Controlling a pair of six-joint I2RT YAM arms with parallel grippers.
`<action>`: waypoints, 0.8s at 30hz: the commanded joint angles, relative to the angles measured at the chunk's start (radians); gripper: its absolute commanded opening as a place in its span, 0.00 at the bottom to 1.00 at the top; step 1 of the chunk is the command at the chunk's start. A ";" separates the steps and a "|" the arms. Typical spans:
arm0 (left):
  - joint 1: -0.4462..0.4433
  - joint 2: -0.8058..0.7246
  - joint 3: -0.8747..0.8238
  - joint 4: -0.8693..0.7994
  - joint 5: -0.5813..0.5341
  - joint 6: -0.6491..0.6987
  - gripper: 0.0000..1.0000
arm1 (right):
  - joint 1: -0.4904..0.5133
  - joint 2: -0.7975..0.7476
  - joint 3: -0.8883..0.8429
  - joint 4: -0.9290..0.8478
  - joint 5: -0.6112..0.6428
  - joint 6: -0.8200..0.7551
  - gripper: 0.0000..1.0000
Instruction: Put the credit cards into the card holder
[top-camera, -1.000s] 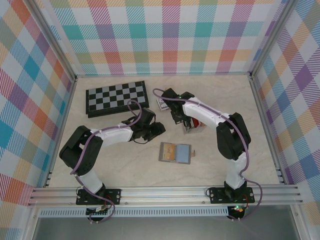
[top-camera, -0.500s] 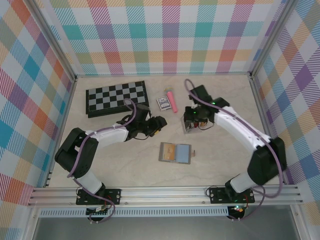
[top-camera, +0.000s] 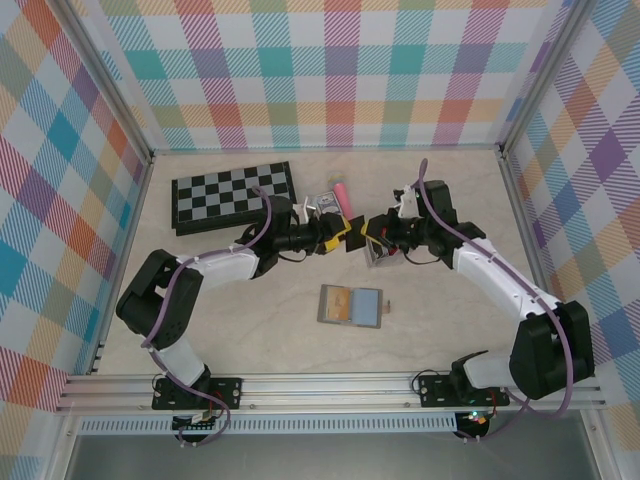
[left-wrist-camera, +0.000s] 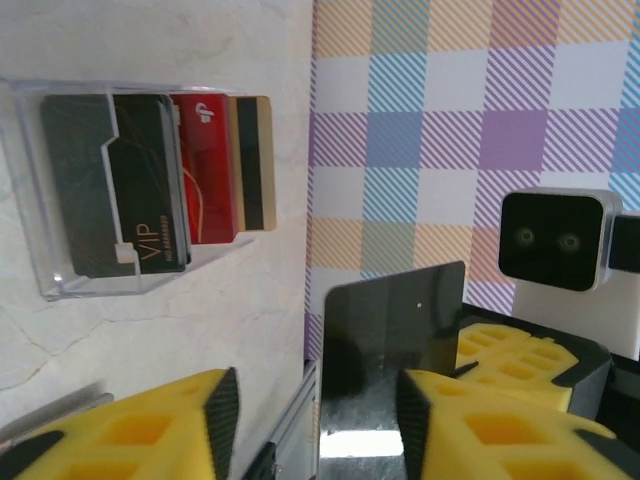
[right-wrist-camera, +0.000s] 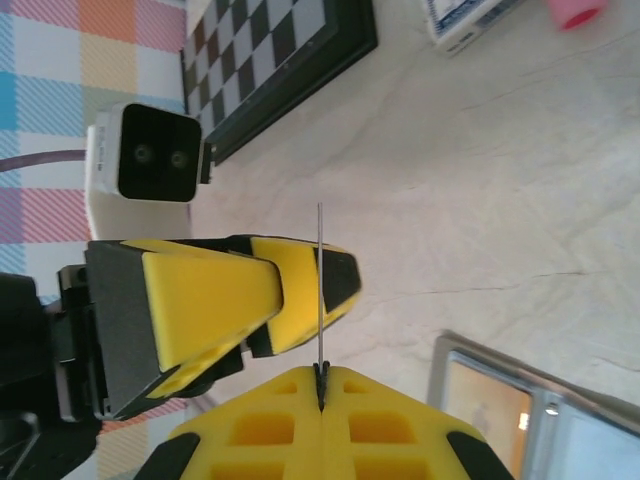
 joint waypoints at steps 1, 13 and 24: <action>0.004 -0.001 0.022 0.081 0.046 -0.011 0.38 | -0.009 0.001 -0.015 0.078 -0.056 0.041 0.05; 0.004 -0.042 -0.013 0.099 0.044 0.006 0.01 | -0.017 0.034 -0.058 0.082 -0.030 0.066 0.10; -0.036 -0.183 -0.086 -0.430 -0.116 0.348 0.00 | 0.074 0.035 -0.101 -0.262 0.208 -0.089 0.30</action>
